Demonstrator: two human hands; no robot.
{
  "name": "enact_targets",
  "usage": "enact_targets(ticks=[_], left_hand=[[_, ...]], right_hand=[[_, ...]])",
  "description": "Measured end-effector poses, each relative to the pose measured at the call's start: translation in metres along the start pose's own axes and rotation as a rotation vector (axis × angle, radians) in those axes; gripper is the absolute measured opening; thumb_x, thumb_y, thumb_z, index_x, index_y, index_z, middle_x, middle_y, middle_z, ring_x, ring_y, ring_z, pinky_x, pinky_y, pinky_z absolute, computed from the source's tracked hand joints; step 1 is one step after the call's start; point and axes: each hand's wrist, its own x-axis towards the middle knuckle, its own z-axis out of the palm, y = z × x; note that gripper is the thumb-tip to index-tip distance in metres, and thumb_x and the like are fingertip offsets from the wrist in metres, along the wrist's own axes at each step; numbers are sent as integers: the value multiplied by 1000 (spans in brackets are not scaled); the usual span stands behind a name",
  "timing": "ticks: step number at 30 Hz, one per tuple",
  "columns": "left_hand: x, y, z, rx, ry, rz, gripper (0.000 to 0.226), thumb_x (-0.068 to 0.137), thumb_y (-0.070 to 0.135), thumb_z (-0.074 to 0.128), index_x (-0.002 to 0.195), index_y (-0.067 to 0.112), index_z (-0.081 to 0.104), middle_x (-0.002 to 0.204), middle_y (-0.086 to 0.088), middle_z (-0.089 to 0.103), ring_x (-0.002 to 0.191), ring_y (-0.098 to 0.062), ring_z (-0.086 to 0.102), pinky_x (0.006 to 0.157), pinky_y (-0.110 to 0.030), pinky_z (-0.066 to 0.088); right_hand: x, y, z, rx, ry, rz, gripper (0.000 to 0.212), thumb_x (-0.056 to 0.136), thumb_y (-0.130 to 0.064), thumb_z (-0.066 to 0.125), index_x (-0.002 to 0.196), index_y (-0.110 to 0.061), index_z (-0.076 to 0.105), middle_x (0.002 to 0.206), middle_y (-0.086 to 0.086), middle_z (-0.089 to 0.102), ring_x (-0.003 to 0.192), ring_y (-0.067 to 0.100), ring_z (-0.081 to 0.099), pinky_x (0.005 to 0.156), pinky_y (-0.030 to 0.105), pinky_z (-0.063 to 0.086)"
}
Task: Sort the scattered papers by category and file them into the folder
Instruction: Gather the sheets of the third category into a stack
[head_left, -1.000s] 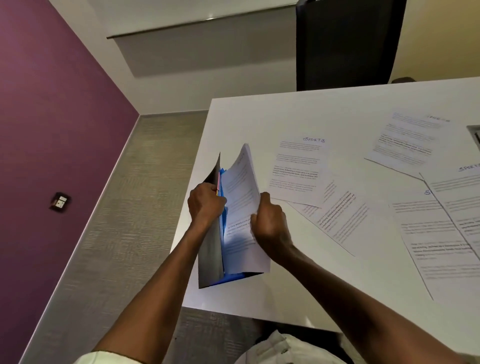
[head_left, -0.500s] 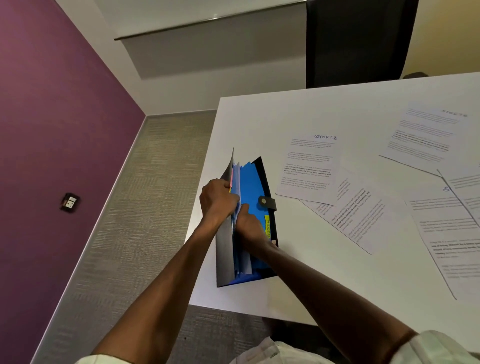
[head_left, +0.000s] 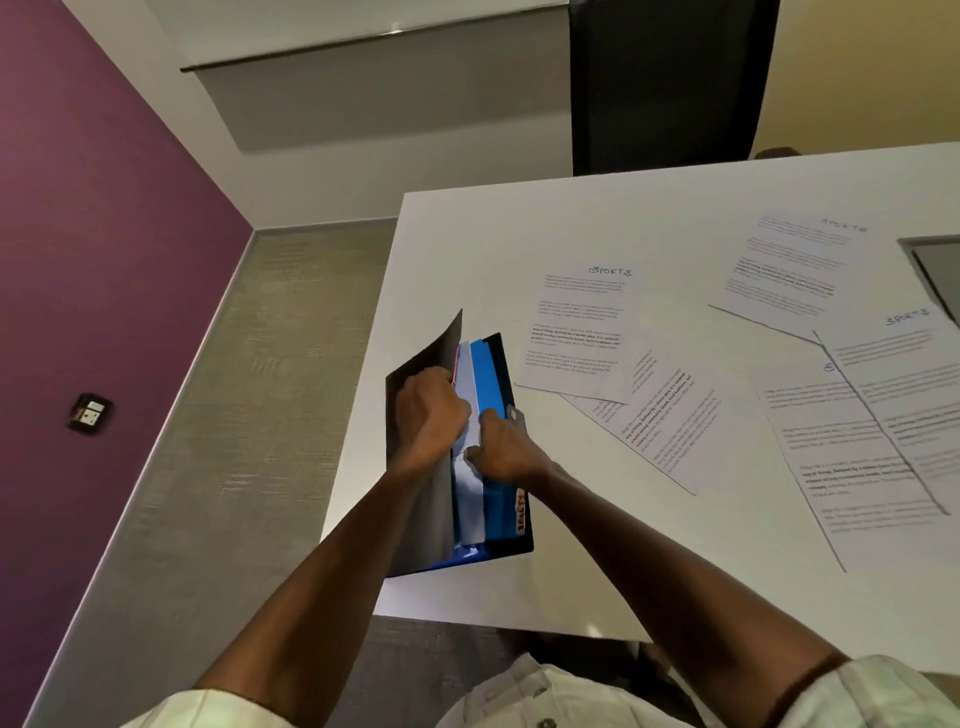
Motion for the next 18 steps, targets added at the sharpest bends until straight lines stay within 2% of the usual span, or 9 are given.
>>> enact_targets(ticks=[2,4,5,7,9,12,15,18], left_hand=[[-7,7,9,56,2,29,39,93,22,68,127,7,58,127,-10,61,116,-28,60,92,-31,49],[-13,5,25,104,-5,98,27,91,20,69,116,9,62,114,-9,67,102,-23,66,76,-26,50],[-15,4,34,113,-13,108,23,91,19,69,111,10,63,109,-8,67,96,-20,67,73,-24,52],[-22,4,46,120,-36,107,21,90,18,70,108,12,62,106,-7,67,91,-19,66,78,-28,57],[-26,7,54,120,-82,107,28,87,18,73,111,12,60,110,-9,66,97,-24,66,83,-34,57],[-33,23,59,28,-138,108,44,81,16,77,118,5,56,116,-13,63,106,-32,63,76,-32,47],[-32,42,63,-65,-126,142,60,85,17,73,136,2,47,131,-16,57,120,-33,56,90,-35,46],[-33,60,64,-108,-129,169,64,85,21,71,140,1,45,134,-17,56,122,-33,55,98,-39,47]], right_hand=[[-6,15,-12,-40,-14,-10,27,95,-22,56,114,-4,54,107,10,58,89,20,56,72,28,43],[-16,29,-26,-14,-20,-16,21,94,-18,58,103,0,61,103,15,64,89,26,63,70,31,46],[-21,39,-32,1,-18,-16,20,93,-17,58,100,2,62,100,17,66,84,27,65,69,32,48],[-29,60,-46,3,6,-9,18,92,-18,59,97,-1,63,101,16,68,81,26,65,75,35,52],[-34,84,-60,-13,21,3,12,92,-21,60,93,-10,60,103,14,69,91,29,65,83,36,53],[-40,114,-82,-18,46,46,7,91,-23,60,89,-17,56,104,15,69,101,33,62,87,34,50],[-44,138,-98,7,101,84,9,90,-22,62,85,-16,58,100,13,69,89,29,63,84,33,51],[-47,155,-113,32,132,83,10,90,-21,62,83,-15,58,88,7,65,79,20,56,80,32,50]])
